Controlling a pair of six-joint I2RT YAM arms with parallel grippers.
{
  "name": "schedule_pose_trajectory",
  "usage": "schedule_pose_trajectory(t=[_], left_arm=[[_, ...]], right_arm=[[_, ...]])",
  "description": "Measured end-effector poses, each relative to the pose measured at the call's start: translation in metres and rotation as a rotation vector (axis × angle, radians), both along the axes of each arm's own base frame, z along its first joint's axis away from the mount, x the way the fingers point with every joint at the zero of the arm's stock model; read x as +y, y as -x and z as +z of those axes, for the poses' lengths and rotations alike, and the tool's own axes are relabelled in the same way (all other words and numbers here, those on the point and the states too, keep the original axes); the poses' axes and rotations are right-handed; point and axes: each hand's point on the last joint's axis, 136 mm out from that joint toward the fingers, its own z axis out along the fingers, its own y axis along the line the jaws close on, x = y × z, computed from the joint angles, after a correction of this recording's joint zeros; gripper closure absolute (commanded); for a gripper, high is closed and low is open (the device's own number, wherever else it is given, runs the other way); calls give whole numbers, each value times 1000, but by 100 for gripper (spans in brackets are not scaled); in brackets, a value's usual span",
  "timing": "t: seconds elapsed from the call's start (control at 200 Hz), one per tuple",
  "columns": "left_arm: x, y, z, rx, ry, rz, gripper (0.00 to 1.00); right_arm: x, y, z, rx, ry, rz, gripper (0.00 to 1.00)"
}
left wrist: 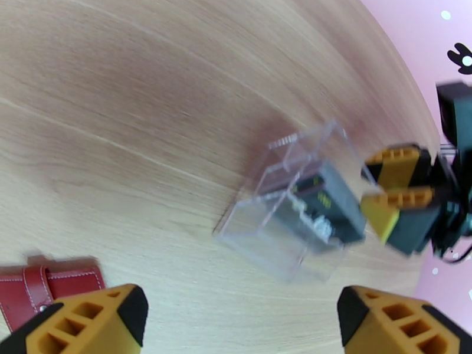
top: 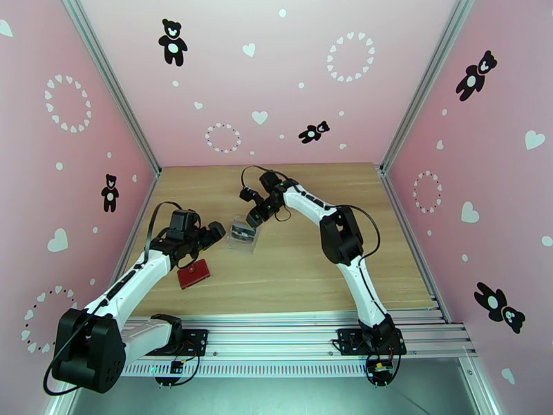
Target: Put the credit cards into the card holder
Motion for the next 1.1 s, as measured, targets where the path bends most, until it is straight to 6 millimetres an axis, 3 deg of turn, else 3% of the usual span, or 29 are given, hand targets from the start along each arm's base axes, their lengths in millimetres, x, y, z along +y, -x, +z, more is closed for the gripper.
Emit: schedule_pose_trajectory(t=[0.14, 0.335, 0.54, 1.101], left_arm=[[1, 0, 0, -1, -4, 3, 9], [1, 1, 5, -15, -3, 5, 9], [2, 2, 6, -19, -2, 4, 9], [2, 3, 6, -14, -3, 5, 9]], right_arm=[[-1, 23, -1, 27, 31, -6, 43], [-3, 14, -1, 0, 54, -42, 45], [-2, 0, 13, -49, 56, -69, 57], [-1, 5, 9, -14, 69, -55, 61]])
